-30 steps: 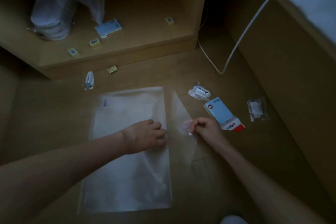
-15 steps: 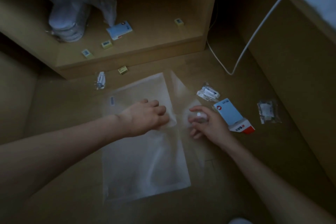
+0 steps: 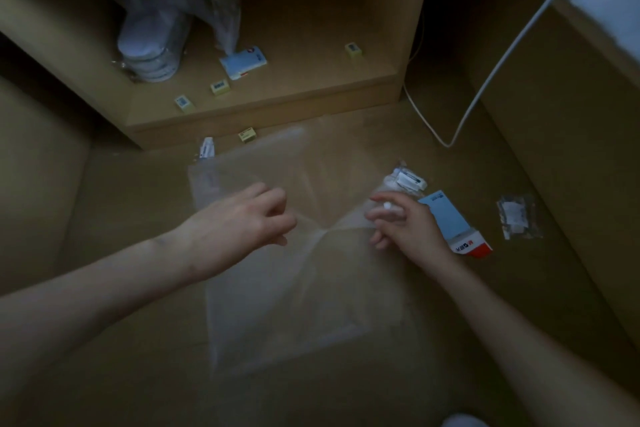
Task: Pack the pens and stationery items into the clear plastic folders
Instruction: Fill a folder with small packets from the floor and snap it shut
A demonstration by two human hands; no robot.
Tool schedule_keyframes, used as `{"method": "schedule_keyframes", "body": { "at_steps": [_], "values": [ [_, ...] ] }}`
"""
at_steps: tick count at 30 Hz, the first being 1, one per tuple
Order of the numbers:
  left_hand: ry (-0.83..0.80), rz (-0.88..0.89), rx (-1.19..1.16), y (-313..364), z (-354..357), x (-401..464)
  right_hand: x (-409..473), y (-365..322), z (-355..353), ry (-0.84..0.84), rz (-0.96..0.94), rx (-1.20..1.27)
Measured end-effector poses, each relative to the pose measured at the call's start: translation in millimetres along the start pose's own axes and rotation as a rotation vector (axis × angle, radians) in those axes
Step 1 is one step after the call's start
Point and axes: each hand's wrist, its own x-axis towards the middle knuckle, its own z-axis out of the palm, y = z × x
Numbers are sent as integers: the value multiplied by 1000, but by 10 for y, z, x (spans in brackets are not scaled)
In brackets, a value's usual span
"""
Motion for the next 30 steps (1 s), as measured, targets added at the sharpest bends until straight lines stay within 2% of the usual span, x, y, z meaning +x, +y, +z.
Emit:
{"method": "schedule_keyframes", "body": {
  "at_steps": [5,8,14,19,23,26,30],
  "values": [
    [14,-29,-45,60,37,-60,33,-58,112,-4,-68,26],
    [-26,-86,-49,-4,24,-104,55,12,42,37,0,-47],
    [49,-147,-70,-75,-2,-75,47,182,-35,116,93,-134],
    [79,-78,-38,7,234,-11,56,183,-41,120,35,-263],
    [115,-81,-92,107,418,70,8,144,-90,174,-53,-212],
    [96,-103,-133,175,485,122,26,215,-286,309,-65,-227],
    [98,-109,-148,216,544,137,34,360,-715,630,35,-488]
  ]
}}
